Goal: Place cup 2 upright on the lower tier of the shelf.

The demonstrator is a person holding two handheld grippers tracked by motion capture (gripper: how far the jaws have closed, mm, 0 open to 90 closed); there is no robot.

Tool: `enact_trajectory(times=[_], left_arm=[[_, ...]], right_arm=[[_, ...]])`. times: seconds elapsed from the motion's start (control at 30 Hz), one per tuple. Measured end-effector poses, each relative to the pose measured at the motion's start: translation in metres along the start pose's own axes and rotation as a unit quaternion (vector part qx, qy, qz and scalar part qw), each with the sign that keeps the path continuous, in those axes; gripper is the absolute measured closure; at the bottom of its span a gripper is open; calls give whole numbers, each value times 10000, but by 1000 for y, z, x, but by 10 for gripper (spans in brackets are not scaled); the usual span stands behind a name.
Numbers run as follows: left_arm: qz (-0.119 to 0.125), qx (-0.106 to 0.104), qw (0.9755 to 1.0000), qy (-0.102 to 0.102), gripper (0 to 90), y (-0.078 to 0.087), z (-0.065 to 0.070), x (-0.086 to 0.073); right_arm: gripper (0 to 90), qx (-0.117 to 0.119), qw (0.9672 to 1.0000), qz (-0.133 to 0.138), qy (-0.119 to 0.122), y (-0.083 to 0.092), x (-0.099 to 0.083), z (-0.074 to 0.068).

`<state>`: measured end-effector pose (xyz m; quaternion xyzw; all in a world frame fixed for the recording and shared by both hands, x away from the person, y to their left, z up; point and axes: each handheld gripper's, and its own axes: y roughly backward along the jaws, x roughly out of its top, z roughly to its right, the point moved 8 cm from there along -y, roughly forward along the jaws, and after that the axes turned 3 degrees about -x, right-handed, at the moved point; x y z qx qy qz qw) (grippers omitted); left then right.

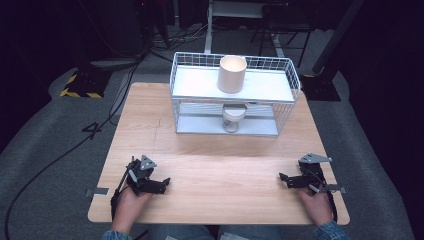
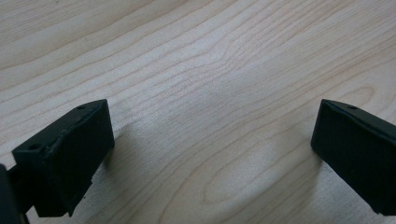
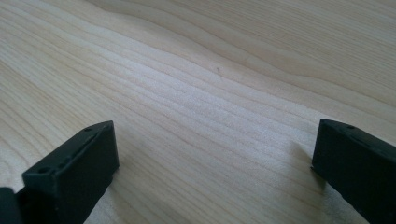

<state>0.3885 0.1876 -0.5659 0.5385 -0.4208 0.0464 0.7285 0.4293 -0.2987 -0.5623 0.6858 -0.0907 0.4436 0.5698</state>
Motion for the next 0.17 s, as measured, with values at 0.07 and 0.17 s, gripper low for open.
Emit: enact_trajectory(times=[0.07, 0.17], left_arm=[[4, 3, 10000, 3, 0, 0, 0, 0], [-2, -2, 10000, 3, 0, 0, 0, 0]], right_arm=[[3, 1, 10000, -1, -1, 0, 0, 0], [3, -1, 10000, 0, 1, 0, 0, 0]])
